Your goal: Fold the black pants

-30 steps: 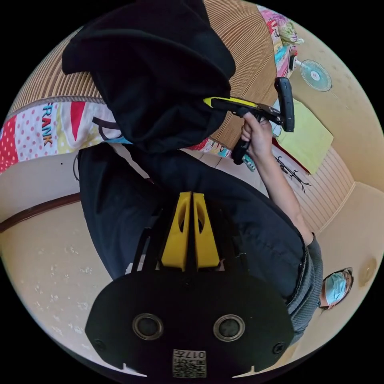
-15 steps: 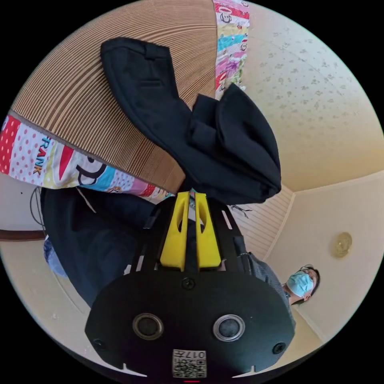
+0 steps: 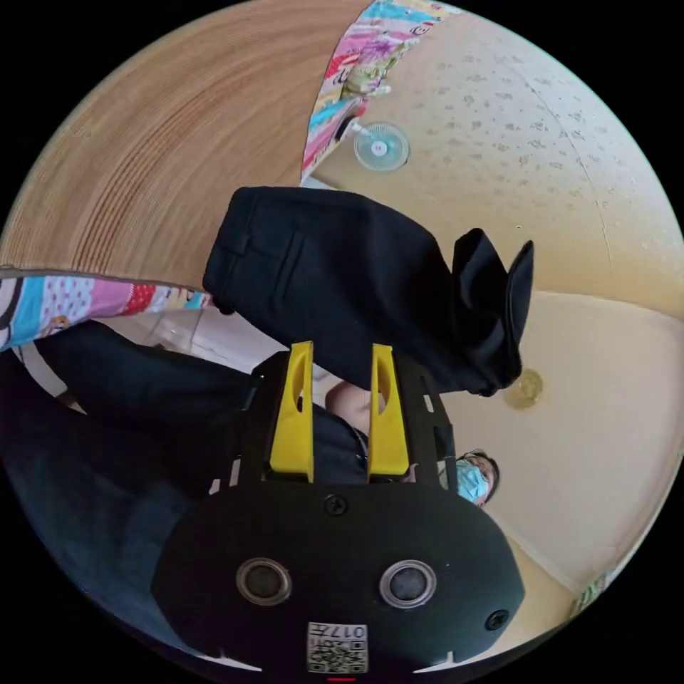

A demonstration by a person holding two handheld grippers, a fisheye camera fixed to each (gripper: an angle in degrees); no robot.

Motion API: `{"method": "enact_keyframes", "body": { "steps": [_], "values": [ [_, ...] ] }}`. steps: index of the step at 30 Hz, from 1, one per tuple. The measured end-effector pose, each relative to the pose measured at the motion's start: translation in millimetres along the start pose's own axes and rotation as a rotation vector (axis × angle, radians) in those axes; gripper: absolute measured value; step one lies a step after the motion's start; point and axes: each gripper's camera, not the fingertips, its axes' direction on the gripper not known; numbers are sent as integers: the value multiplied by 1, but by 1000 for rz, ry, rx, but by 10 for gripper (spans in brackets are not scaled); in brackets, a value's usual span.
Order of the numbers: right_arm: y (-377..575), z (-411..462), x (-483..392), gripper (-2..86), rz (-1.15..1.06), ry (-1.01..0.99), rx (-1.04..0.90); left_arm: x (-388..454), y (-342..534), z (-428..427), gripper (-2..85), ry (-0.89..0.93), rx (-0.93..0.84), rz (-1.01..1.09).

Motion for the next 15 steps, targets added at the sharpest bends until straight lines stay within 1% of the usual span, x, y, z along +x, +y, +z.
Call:
{"method": "enact_keyframes", "body": {
  "steps": [2, 3, 5, 6, 8, 11, 13, 14, 15],
  "values": [
    [-3, 4, -2, 7, -95, -166, 98, -7, -18, 17, 128, 86, -74, -41],
    [-3, 6, -3, 8, -118, -205, 121, -8, -22, 20, 130, 107, -87, -46],
    [-6, 15, -6, 9, -203, -346, 186, -15, -37, 31, 149, 201, -122, -78],
    [-7, 18, -7, 9, -221, -372, 196, -18, -41, 32, 167, 227, -124, -88],
    [-9, 30, -12, 9, -285, -450, 228, -34, -53, 36, 229, 365, -106, -129],
    [-9, 47, -18, 9, -379, -560, 272, -58, -70, 39, 262, 516, -79, -159],
    [-7, 60, -20, 9, -437, -629, 288, -68, -83, 43, 253, 567, -80, -164],
    [-6, 69, -21, 9, -473, -669, 296, -71, -93, 44, 237, 565, -76, -134],
    [-4, 73, -20, 9, -489, -688, 301, -72, -99, 44, 190, 542, -77, -118]
  ]
}}
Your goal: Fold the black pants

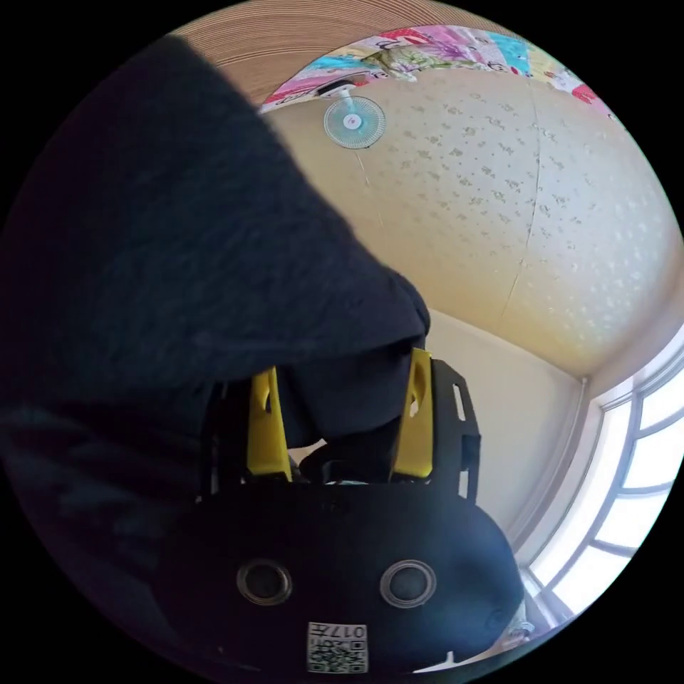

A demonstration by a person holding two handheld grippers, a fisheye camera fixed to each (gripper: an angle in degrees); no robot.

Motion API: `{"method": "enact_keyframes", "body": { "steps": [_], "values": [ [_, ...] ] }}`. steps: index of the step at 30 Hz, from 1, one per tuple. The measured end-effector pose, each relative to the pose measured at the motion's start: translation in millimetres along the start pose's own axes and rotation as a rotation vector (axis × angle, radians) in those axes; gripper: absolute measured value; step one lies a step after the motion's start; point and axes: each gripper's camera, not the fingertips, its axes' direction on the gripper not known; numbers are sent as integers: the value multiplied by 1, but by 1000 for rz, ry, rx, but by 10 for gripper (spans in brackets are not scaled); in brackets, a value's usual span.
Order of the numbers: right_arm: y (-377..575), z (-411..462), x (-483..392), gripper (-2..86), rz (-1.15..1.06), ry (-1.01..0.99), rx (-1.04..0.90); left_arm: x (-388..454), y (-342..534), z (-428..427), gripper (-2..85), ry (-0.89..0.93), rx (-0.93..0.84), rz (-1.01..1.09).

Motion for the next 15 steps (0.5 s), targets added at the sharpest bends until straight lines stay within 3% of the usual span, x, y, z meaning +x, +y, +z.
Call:
{"method": "enact_keyframes", "body": {
  "steps": [1, 3, 9, 12, 15],
  "values": [
    [6, 5, 4, 10, -19, -35, 9, 1, -9, -2, 96, -73, 3, 27],
    [13, 11, 9, 10, -30, -67, 10, 11, -19, -4, 5, -106, 29, 143],
    [17, 24, -18, 10, 0, 3, -103, 107, -15, -2, -9, -137, -10, 687],
    [22, 27, -63, 9, 48, 214, -155, 179, 26, 15, -9, -179, -107, 1052],
    [40, 23, -118, 9, 148, 553, -171, 239, 93, 62, -9, -332, -253, 1400]
  ]
}}
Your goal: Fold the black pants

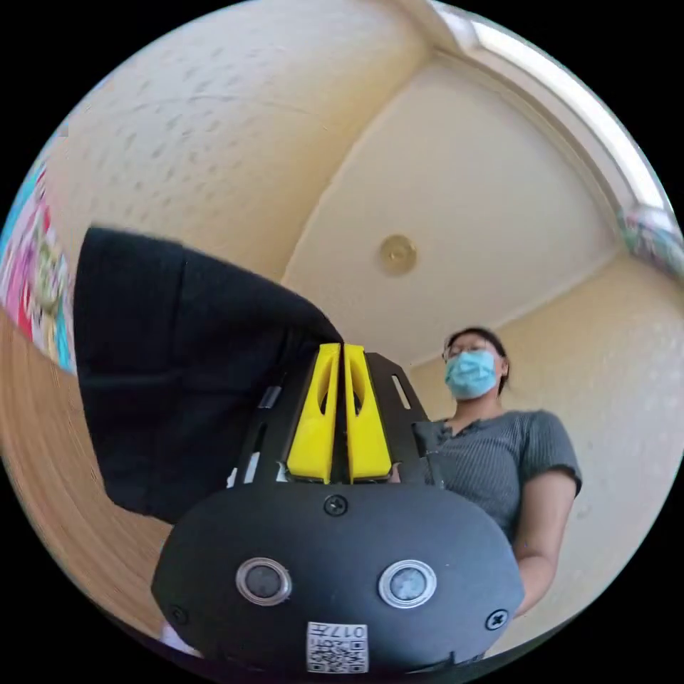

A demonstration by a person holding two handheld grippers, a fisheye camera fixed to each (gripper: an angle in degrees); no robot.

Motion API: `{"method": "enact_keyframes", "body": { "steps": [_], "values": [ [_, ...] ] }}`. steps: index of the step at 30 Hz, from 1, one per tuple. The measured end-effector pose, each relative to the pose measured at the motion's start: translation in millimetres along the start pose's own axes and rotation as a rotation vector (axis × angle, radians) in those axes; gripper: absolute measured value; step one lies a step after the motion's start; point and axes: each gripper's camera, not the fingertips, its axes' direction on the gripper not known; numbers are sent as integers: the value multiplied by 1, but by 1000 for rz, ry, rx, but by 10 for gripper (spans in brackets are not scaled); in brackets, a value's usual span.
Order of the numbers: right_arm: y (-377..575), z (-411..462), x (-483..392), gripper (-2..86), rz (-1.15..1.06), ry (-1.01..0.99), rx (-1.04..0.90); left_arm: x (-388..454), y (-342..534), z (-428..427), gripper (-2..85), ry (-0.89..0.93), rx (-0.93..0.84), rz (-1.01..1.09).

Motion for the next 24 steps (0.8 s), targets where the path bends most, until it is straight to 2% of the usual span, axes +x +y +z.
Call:
{"method": "enact_keyframes", "body": {
  "steps": [2, 5, 9, 12, 13, 14, 16, 18, 20, 24],
  "values": [
    [30, -22, -21, 9, 143, 258, 17, 62, -30, 32, -10, -41, -130, 272],
    [66, -38, -21, 14, 373, 514, -1, 109, -46, 77, -10, 9, -251, 487],
    [107, -46, 19, 28, 712, 680, -99, 135, -44, 113, -9, 150, -244, 655],
    [142, -52, 64, 48, 1051, 819, -242, 140, -33, 128, -7, 364, -183, 766],
    [161, -63, 77, 51, 1236, 928, -259, 139, -26, 133, -6, 472, -151, 813],
    [182, -81, 82, 42, 1443, 1031, -220, 136, -19, 139, -6, 592, -119, 853],
    [204, -102, 78, 34, 1612, 1126, -144, 127, -8, 151, -6, 755, -74, 892],
    [210, -103, 79, 32, 1572, 1140, -102, 113, 3, 166, -5, 903, -33, 904],
    [215, -92, 96, 42, 1515, 1047, -121, 94, 22, 193, -5, 1076, -8, 874],
    [225, -74, 133, 90, 1438, 856, -151, 80, 53, 240, -5, 1202, 35, 817]
  ]
}}
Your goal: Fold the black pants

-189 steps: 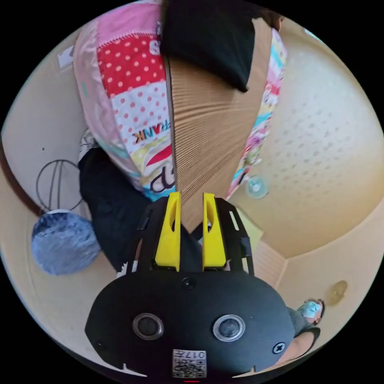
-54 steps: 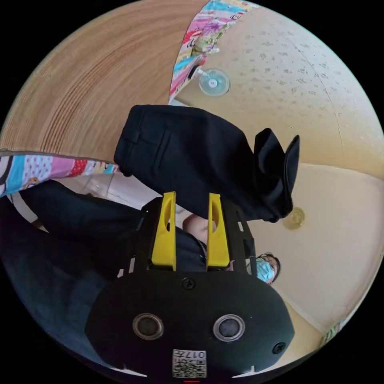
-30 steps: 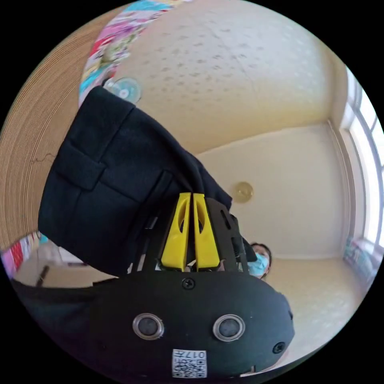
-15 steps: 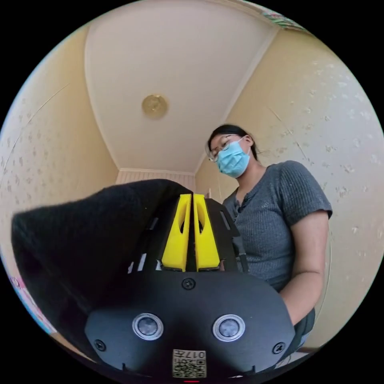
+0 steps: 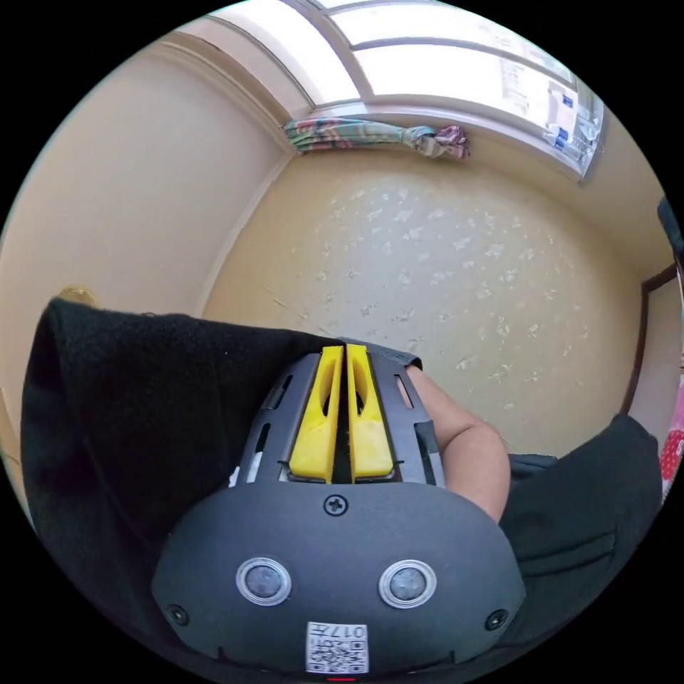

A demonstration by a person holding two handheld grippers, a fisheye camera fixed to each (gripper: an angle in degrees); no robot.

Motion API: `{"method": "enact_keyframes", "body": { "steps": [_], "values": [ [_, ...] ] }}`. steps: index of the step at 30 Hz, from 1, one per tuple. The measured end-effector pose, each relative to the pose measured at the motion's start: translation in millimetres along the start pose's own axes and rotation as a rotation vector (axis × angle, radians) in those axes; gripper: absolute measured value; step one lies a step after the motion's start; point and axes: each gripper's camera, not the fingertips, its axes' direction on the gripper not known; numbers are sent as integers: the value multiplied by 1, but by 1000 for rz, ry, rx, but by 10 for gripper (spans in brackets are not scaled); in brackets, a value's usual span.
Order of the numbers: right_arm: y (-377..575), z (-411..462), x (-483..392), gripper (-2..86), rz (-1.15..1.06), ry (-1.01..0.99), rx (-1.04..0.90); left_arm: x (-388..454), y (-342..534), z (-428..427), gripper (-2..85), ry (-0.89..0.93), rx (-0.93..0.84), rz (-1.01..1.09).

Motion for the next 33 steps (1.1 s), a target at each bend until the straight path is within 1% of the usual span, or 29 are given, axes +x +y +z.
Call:
{"method": "enact_keyframes", "body": {
  "steps": [2, 5, 6, 8, 9, 11, 13, 15, 18, 20, 21, 23, 24, 26, 27, 28, 29, 30, 31, 32, 33],
  "values": [
    [-12, 21, -6, 113, -86, -72, -62, -22, 18, 24, -5, 93, 11, 3],
    [-19, 45, -8, 132, -174, -125, -98, -53, 25, 65, -5, 223, -5, 19],
    [-19, 49, -6, 137, -188, -134, -105, -60, 27, 73, -5, 253, -4, 22],
    [-20, 71, 4, 163, -229, -197, -140, -91, 36, 107, -5, 388, -5, 22],
    [-20, 77, 7, 172, -244, -222, -150, -99, 40, 116, -5, 418, -6, 14],
    [-18, 99, 20, 241, -341, -337, -177, -135, 60, 151, -5, 544, -15, -39],
    [-13, 115, 30, 293, -422, -419, -192, -157, 77, 171, -5, 616, -7, -74],
    [-8, 130, 47, 306, -421, -496, -186, -175, 96, 181, -5, 669, 39, -84],
    [-7, 146, 79, 311, -340, -746, -146, -204, 134, 188, -5, 737, 158, -98],
    [-2, 149, 77, 298, -378, -1006, -91, -229, 166, 200, -5, 793, 234, -144],
    [1, 150, 70, 291, -403, -1066, -99, -234, 173, 204, -5, 808, 245, -162],
    [16, 142, 33, 244, -546, -1224, -155, -254, 194, 224, -5, 862, 238, -258],
    [20, 137, 25, 233, -588, -1232, -153, -258, 198, 230, -5, 873, 220, -297],
    [35, 104, 7, 190, -717, -1218, -55, -273, 210, 254, -4, 899, 95, -491],
    [39, 94, 5, 178, -746, -1220, -28, -275, 212, 259, -4, 896, 56, -533],
    [46, 73, 1, 145, -814, -1222, 2, -277, 211, 268, -4, 874, -38, -606],
    [51, 53, -3, 106, -876, -1204, -9, -276, 204, 274, -4, 842, -144, -660],
    [54, 44, -4, 83, -904, -1184, -22, -275, 199, 275, -4, 822, -194, -675],
    [61, 26, -8, 55, -944, -1118, -44, -271, 184, 271, -4, 767, -275, -674],
    [69, 9, -10, 43, -970, -1049, -36, -265, 164, 260, -4, 682, -346, -645],
    [72, 0, -10, 40, -979, -1019, -23, -262, 154, 253, -4, 633, -377, -628]
  ]
}}
